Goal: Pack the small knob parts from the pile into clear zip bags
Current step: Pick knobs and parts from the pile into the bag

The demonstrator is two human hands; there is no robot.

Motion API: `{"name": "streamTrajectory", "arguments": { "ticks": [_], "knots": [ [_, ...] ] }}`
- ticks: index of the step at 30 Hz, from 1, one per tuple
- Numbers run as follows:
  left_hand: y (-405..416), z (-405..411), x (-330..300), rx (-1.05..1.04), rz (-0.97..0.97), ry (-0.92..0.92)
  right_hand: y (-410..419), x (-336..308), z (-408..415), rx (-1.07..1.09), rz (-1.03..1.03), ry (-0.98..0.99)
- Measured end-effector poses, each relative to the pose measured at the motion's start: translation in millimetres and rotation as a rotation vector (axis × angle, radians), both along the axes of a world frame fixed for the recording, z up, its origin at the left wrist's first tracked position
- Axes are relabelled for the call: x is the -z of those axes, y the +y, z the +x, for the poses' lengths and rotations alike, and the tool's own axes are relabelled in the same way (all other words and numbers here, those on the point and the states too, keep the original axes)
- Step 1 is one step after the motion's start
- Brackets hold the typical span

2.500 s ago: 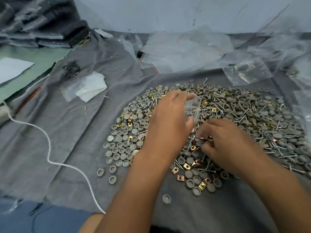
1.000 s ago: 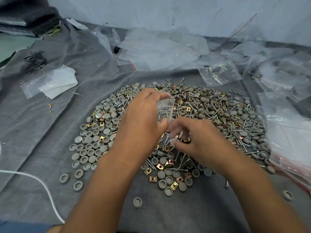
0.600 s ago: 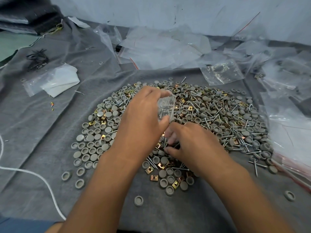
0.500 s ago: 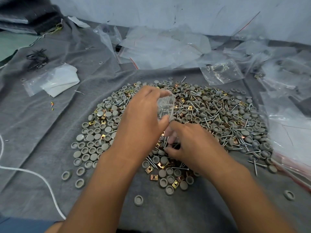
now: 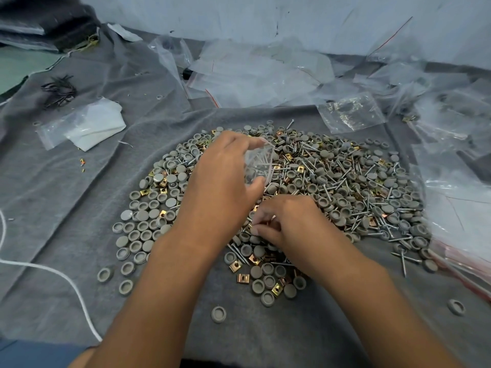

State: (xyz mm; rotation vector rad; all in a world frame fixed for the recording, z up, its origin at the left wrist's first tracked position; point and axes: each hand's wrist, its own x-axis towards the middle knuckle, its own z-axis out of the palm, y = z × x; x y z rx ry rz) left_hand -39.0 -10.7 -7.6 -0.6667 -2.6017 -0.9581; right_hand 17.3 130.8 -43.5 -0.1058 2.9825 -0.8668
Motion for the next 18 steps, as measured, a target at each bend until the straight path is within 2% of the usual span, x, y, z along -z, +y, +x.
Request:
{"name": "streamTrajectory", "arguments": {
  "ticks": [9,15,18],
  "knots": [
    [0,-1,0,-0.014,-0.021,0.018,-3,7,-7,0.066,0.067,-0.022],
    [0,-1,1,-0.017,-0.032,0.003,1,-8,-1,0.013,-0.027,-0.027],
    [1,1,0,-0.008,-0.021,-0.018,19,-26,5,0.035,-0.166,0.12]
  ]
}}
